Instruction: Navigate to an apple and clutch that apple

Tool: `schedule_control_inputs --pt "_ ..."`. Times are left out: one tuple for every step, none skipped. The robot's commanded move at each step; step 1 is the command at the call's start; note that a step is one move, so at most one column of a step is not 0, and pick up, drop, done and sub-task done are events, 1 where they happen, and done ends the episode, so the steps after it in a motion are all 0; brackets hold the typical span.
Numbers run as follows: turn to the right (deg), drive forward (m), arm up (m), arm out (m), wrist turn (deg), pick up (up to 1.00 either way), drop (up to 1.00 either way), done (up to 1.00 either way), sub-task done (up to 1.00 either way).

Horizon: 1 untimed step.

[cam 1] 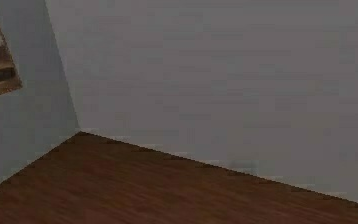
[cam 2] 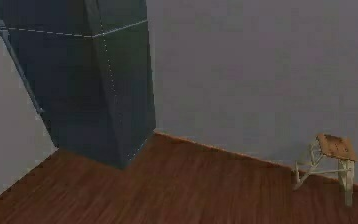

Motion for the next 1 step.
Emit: schedule_control_inputs --pt "-45.0 0.0 0.0 0.0 0.0 0.0 0.0 0.0 0.0"
